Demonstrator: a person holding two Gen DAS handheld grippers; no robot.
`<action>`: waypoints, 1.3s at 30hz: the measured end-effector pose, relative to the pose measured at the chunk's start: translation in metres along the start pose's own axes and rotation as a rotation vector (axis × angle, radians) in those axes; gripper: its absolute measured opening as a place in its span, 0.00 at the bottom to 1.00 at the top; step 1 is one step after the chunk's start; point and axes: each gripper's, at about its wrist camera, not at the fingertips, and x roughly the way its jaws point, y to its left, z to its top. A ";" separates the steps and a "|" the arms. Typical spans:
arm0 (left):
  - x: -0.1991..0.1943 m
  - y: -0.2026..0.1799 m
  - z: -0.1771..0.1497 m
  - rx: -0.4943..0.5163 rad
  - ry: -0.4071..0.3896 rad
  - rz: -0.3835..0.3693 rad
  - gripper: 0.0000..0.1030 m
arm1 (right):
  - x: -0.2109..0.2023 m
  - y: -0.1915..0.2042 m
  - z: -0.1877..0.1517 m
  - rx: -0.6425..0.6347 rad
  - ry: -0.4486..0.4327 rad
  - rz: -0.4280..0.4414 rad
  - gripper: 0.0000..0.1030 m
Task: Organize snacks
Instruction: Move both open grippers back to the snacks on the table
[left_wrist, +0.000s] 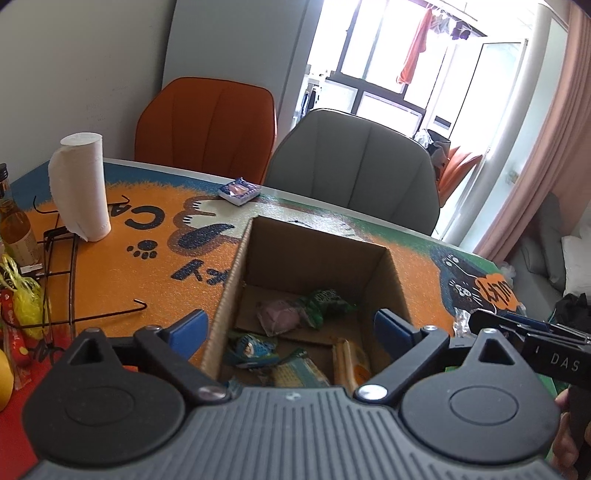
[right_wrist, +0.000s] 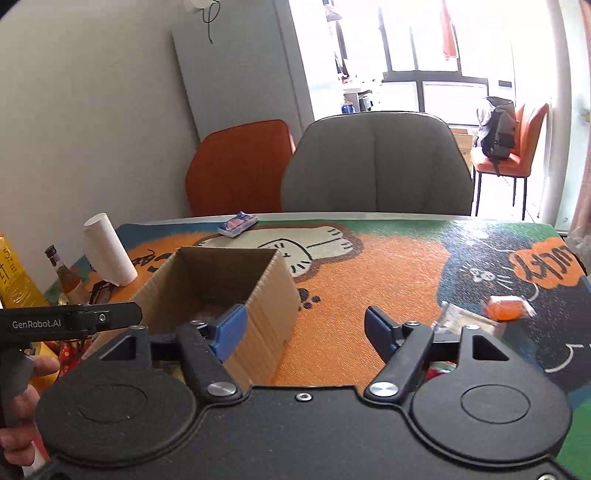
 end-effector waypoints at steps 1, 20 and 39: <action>-0.001 -0.003 -0.002 0.003 0.001 -0.004 0.94 | -0.004 -0.004 -0.002 0.003 -0.001 -0.002 0.75; -0.006 -0.064 -0.020 0.062 -0.001 -0.078 0.94 | -0.054 -0.073 -0.024 0.115 -0.043 -0.129 1.00; 0.000 -0.127 -0.038 0.173 -0.003 -0.200 0.93 | -0.059 -0.125 -0.056 0.206 0.010 -0.224 1.00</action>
